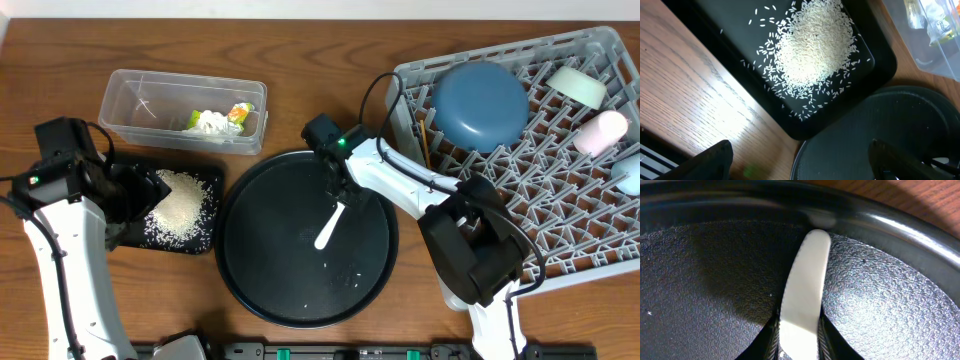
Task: Sort waste into correct bins and load items into the dishwasher rack
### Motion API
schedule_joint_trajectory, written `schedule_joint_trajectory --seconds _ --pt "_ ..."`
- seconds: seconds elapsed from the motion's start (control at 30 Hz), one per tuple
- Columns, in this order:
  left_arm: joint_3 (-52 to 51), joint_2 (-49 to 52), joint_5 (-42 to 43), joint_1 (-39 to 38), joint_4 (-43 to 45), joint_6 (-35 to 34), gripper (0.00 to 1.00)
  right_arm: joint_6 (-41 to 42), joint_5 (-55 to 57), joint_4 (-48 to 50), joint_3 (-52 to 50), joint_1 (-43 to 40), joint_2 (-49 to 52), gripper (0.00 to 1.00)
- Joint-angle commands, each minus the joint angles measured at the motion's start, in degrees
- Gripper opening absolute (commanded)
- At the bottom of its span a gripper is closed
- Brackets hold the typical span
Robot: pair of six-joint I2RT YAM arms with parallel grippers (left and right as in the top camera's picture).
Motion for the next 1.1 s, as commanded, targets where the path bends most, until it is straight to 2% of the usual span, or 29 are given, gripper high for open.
schedule_joint_trajectory --seconds 0.0,0.43,1.07 --pt "-0.3 0.2 -0.7 0.2 -0.2 0.3 0.88 -0.4 -1.1 0.5 -1.5 0.4 1.8 0.18" --pt "-0.3 0.2 -0.7 0.2 -0.2 0.3 0.88 -4.2 -1.1 0.3 -1.2 0.4 1.0 0.16" --pt "-0.3 0.2 -0.7 0.2 -0.2 0.3 0.88 -16.9 -1.0 -2.1 0.3 0.4 -5.1 0.15"
